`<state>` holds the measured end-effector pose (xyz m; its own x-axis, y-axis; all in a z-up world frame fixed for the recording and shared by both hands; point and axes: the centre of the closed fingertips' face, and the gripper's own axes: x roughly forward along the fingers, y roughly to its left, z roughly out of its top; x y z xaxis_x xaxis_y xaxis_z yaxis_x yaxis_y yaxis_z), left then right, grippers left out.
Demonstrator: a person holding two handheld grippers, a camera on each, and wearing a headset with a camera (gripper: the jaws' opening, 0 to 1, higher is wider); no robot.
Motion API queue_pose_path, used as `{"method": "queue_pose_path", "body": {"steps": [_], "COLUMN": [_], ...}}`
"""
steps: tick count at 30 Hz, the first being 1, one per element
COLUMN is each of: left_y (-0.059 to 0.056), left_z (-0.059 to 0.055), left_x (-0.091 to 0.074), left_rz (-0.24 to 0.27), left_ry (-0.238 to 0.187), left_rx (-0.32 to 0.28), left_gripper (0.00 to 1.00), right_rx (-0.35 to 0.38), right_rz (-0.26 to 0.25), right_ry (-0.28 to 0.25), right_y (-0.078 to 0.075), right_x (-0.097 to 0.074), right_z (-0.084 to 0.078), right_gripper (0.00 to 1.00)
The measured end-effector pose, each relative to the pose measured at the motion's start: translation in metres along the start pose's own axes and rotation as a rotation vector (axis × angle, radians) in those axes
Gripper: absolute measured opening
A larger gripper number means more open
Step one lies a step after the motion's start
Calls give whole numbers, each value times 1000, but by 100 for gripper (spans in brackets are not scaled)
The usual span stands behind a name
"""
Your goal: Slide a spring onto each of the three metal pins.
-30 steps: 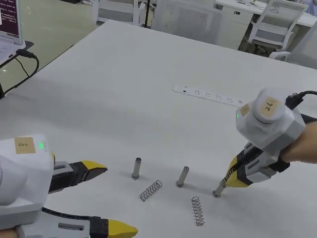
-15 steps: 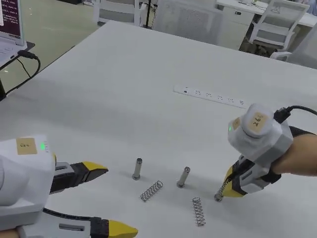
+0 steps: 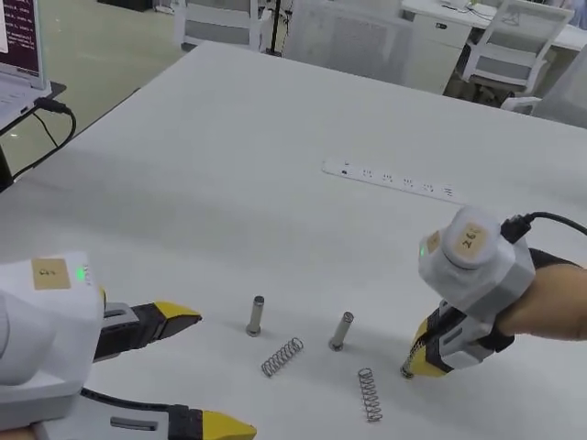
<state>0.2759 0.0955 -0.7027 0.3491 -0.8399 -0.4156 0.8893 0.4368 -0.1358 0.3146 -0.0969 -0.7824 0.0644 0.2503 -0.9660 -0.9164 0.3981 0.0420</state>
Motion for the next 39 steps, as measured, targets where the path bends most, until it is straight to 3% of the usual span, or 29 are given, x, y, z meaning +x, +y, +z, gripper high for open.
{"method": "queue_pose_path", "body": {"steps": [9,26,39], "left_y": [-1,-1,-2], "left_z": [-1,-2,-3], "left_x": [0,1,4], "left_rz": [-1,-5,-12], "left_ry": [3,11,20], "left_rx": [4,8,16], "left_gripper": [68,67,66], "right_rx": [3,29,44], "right_rz": [-4,-27,-55], "right_ry": [-12,-61,-127], "right_y": [0,1,5], "right_x": [0,-7,-23], "right_z": [2,4,12], "right_gripper": [9,31,36]}}
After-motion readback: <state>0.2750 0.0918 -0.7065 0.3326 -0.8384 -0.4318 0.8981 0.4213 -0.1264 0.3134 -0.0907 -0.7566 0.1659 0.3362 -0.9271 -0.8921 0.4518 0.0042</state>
